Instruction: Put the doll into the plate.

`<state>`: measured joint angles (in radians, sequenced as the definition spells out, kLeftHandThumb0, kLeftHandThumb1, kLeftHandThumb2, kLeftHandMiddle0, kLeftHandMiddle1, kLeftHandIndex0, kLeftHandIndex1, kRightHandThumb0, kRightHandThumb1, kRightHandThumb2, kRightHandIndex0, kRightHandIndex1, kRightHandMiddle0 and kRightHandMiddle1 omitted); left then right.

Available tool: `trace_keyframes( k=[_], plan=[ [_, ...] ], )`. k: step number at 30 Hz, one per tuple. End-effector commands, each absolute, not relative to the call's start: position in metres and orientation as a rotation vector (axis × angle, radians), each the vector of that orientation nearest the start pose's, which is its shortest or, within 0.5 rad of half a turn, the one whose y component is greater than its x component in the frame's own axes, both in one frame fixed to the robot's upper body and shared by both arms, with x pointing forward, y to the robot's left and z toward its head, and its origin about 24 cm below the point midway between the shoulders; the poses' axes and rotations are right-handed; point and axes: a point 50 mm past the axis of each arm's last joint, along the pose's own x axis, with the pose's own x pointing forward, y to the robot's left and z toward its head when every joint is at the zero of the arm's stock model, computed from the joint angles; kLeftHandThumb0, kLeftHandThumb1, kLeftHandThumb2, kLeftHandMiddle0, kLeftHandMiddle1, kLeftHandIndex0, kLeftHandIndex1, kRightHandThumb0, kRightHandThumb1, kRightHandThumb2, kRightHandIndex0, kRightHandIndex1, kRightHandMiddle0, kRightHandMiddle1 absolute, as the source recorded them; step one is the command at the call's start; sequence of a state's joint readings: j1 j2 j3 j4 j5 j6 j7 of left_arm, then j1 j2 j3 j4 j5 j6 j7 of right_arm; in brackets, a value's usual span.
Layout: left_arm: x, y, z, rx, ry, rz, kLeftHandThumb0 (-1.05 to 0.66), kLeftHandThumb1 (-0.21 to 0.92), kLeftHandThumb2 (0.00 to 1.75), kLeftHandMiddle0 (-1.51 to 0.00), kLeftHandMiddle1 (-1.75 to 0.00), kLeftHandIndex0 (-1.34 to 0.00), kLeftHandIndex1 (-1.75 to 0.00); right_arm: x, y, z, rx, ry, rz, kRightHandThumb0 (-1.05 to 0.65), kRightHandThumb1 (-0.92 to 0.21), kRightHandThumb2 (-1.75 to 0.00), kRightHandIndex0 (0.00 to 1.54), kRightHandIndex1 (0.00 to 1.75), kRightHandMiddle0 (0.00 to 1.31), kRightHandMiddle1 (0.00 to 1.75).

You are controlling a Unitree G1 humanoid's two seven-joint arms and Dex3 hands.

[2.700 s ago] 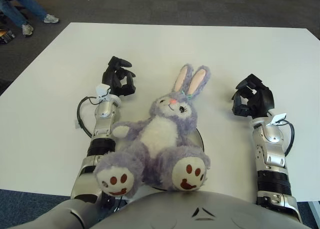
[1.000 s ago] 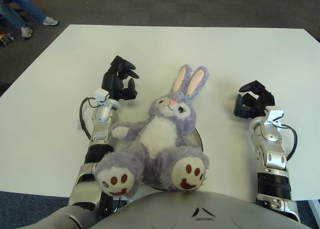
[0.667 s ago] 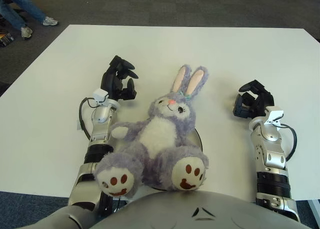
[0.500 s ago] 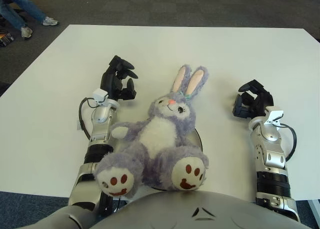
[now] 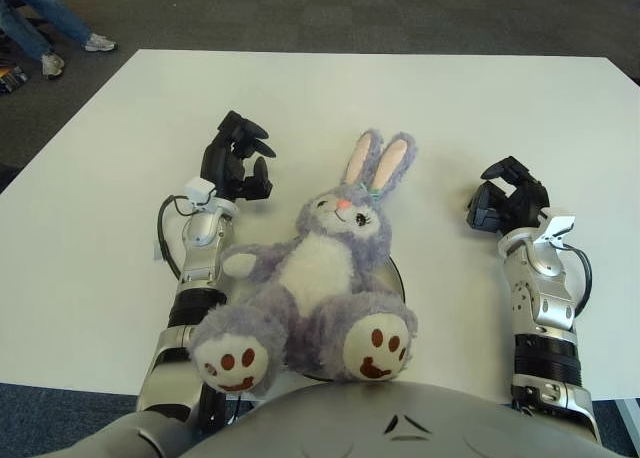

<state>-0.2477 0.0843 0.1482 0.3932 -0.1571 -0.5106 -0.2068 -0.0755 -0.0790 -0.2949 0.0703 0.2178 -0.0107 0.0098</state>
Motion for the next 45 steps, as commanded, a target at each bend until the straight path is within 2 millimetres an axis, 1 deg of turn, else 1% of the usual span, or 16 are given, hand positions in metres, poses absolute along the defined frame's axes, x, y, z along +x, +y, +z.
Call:
trace_keyframes(
  k=[1, 7, 11, 25, 26, 27, 30, 36, 45],
  plan=[
    [0.277, 0.1834, 0.0395, -0.054, -0.27, -0.052, -0.01, 0.3, 1.34, -0.51, -1.75, -0.5, -1.75, 0.2565, -0.2297, 0.0346, 0.214, -0.044, -0.262, -0.01, 0.1, -1.75, 0.91, 1.75, 0.76, 1.63],
    [0.2771, 0.1833, 0.0392, -0.053, -0.27, -0.055, -0.01, 0.31, 1.34, -0.51, -1.75, -0.49, -1.75, 0.2578, -0.2301, 0.0325, 0.211, -0.124, -0.22, -0.01, 0.09, -1.75, 0.9, 1.75, 0.74, 1.66],
    [0.2776, 0.1825, 0.039, -0.056, -0.269, -0.056, -0.01, 0.31, 1.33, -0.51, -1.75, -0.49, -1.75, 0.2586, -0.2311, 0.0307, 0.214, -0.15, -0.199, -0.01, 0.09, -1.75, 0.91, 1.75, 0.75, 1.65],
    [0.2779, 0.1831, 0.0381, -0.046, -0.263, -0.061, -0.01, 0.33, 1.31, -0.49, -1.75, -0.47, -1.75, 0.2587, -0.2308, 0.0261, 0.248, -0.144, -0.208, -0.01, 0.1, -1.75, 0.92, 1.75, 0.75, 1.63],
    [0.2779, 0.1831, 0.0381, -0.046, -0.263, -0.062, -0.01, 0.34, 1.3, -0.48, -1.75, -0.47, -1.75, 0.2585, -0.2306, 0.0257, 0.251, -0.141, -0.213, -0.19, -0.02, -1.63, 1.03, 1.75, 0.73, 1.67],
    [0.2779, 0.1832, 0.038, -0.047, -0.262, -0.063, -0.01, 0.35, 1.29, -0.48, -1.75, -0.47, -1.75, 0.2576, -0.23, 0.0254, 0.253, -0.136, -0.221, -0.31, -0.1, -1.55, 1.11, 1.75, 0.71, 1.7],
    [0.2779, 0.1832, 0.0379, -0.049, -0.261, -0.064, -0.01, 0.36, 1.28, -0.47, -1.75, -0.46, -1.75, 0.2565, -0.229, 0.0254, 0.26, -0.127, -0.238, -0.45, -0.19, -1.46, 1.22, 1.75, 0.69, 1.73],
    [0.2779, 0.1834, 0.0373, -0.047, -0.253, -0.06, -0.01, 0.36, 1.28, -0.47, -1.75, -0.46, -1.75, 0.2566, -0.2276, 0.0253, 0.334, -0.106, -0.294, -0.51, -0.23, -1.43, 1.3, 1.75, 0.69, 1.74],
    [0.2778, 0.1832, 0.0372, -0.051, -0.248, -0.054, -0.01, 0.36, 1.28, -0.47, -1.75, -0.46, -1.75, 0.2568, -0.2264, 0.0254, 0.38, -0.105, -0.305, -0.52, -0.23, -1.43, 1.34, 1.75, 0.69, 1.75]
  ],
)
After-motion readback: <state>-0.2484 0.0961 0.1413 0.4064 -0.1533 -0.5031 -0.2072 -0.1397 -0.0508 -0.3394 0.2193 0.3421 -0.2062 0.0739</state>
